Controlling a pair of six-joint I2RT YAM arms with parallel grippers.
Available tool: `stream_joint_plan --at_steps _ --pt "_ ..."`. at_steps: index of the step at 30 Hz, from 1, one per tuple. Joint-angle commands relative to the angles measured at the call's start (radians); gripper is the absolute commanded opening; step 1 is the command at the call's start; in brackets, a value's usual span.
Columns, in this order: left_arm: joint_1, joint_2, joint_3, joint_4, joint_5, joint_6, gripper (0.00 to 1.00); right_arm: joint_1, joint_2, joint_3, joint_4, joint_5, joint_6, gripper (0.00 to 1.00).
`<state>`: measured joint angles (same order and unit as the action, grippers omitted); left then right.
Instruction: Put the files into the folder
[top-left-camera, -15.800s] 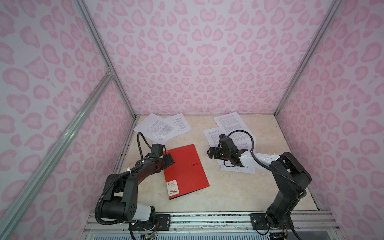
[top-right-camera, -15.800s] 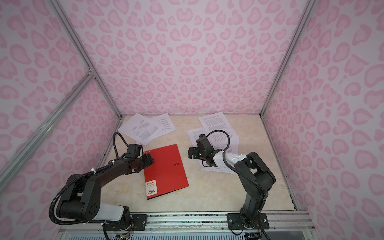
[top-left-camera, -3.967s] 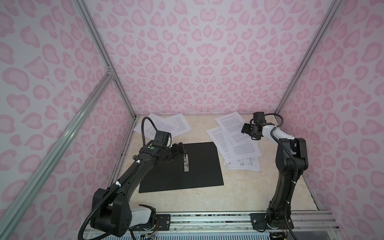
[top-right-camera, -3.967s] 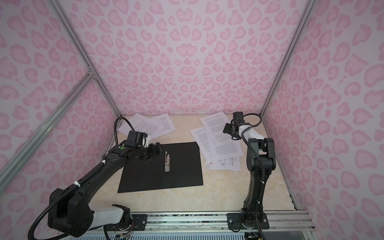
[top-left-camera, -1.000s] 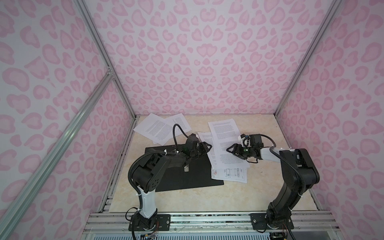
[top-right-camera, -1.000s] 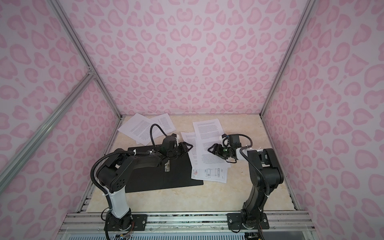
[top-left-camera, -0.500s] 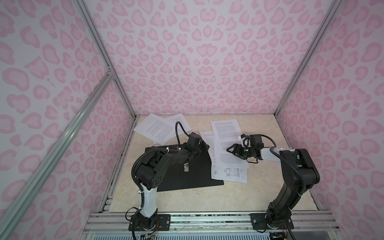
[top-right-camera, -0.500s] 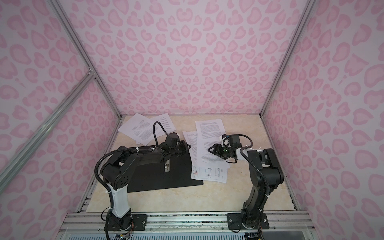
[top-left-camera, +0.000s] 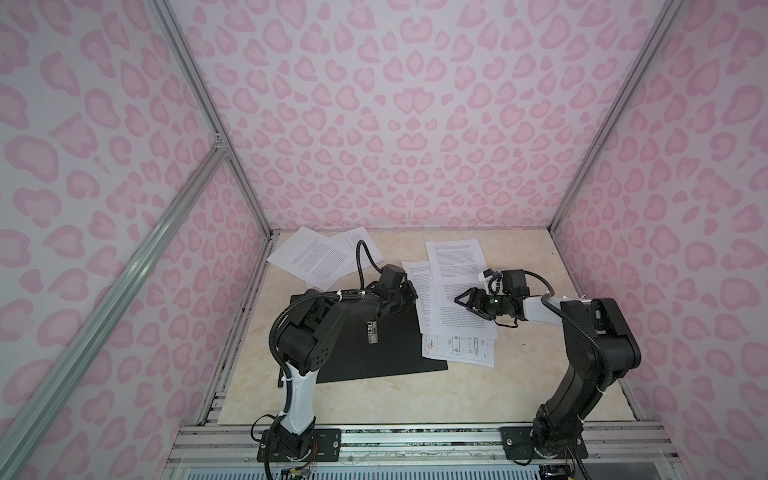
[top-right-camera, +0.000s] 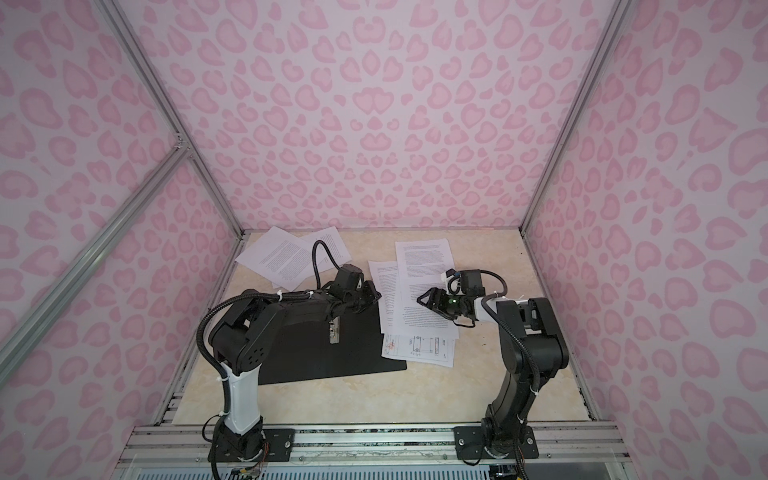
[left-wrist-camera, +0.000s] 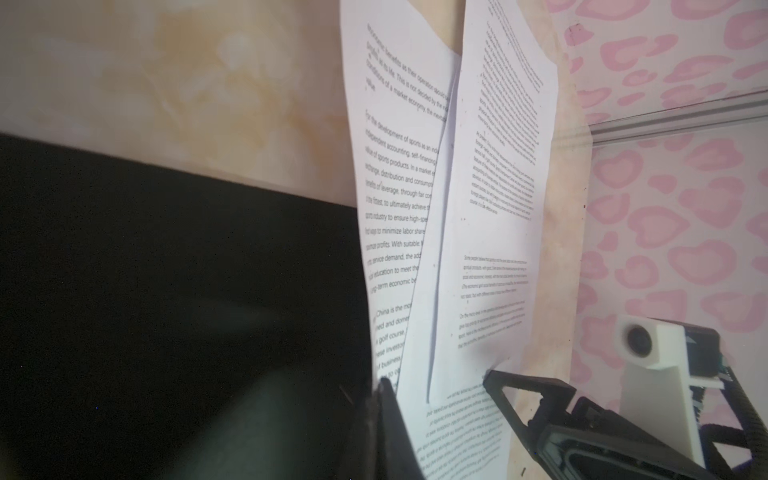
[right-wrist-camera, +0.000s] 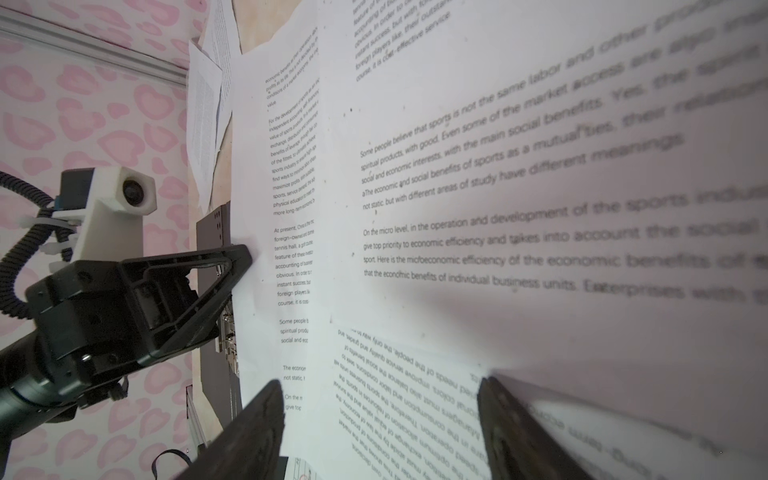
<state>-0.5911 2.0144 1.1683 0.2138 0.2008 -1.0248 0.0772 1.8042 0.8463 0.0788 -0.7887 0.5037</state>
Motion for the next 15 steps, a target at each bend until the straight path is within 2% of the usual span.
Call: stream_joint_plan --at_steps 1,9,12,15 --pt "0.001 0.015 0.059 -0.101 -0.036 0.064 0.03 -0.047 0.006 -0.036 -0.106 0.075 0.065 0.76" --pt "-0.01 -0.13 0.15 -0.306 -0.071 0.233 0.03 -0.197 -0.023 -0.066 -0.122 0.241 0.117 0.77" --pt "-0.009 -0.18 0.142 -0.356 -0.073 0.259 0.03 -0.205 -0.052 -0.041 -0.159 0.302 0.082 0.79" --pt "-0.009 -0.22 0.14 -0.392 -0.053 0.274 0.03 -0.196 -0.093 -0.028 -0.158 0.288 0.066 0.8"
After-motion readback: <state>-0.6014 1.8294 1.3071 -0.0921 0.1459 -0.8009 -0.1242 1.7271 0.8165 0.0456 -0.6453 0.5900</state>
